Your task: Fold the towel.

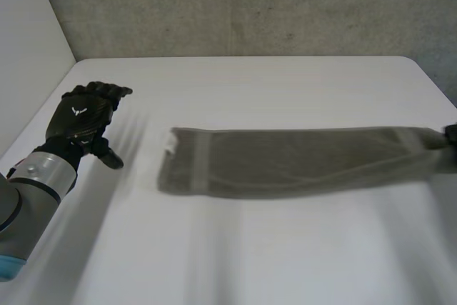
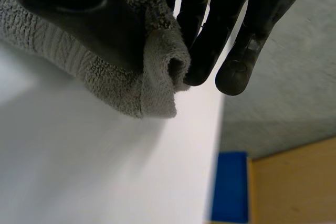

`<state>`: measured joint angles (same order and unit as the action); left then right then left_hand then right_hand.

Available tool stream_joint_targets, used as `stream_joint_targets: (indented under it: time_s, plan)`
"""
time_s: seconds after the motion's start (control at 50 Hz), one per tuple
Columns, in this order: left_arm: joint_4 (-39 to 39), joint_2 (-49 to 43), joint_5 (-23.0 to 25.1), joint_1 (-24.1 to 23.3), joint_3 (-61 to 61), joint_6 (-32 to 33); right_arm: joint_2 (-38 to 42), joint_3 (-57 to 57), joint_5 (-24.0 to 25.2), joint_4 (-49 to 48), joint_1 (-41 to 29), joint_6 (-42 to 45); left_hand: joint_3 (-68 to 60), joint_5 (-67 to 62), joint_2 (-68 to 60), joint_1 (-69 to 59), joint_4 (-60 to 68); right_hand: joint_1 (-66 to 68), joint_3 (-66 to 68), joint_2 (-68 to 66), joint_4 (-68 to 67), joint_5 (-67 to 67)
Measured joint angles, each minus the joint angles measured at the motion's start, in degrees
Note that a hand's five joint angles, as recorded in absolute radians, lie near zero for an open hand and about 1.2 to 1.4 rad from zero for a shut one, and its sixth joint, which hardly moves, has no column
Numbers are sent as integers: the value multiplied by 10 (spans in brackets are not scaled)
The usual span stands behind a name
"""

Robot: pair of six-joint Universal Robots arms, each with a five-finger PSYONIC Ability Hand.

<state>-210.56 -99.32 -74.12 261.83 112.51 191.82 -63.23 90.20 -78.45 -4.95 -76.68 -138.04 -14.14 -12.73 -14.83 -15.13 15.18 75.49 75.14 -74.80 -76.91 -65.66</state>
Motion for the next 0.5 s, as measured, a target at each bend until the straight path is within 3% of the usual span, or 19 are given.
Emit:
stream_joint_targets:
  time_s: [0.08, 0.16, 0.3, 0.36, 0.5]
  plan:
    - [1, 11, 0, 1, -3, -1, -7, -17, -2, 15, 28, 59, 0, 0, 0, 0, 0, 1, 0, -1, 0, -2]
    - [2, 19, -1, 1, -10, -2, -10, -47, 0, 21, -5, 64, 0, 0, 0, 0, 0, 1, 0, -1, 0, -2]
    - [4, 27, -3, -4, -30, -4, -12, -126, 1, 14, -169, 15, 0, 0, 0, 0, 0, 1, 10, -2, 0, -3]
    - [5, 28, -5, -8, -42, -12, 1, -160, 2, -1, -274, 0, 1, 0, 0, 1, 0, 1, 14, -2, 0, -4]
    - [6, 26, -7, -13, -59, -43, 81, -191, 4, -37, -458, 13, 1, 0, 0, 1, 0, 1, 14, -2, 0, -5]
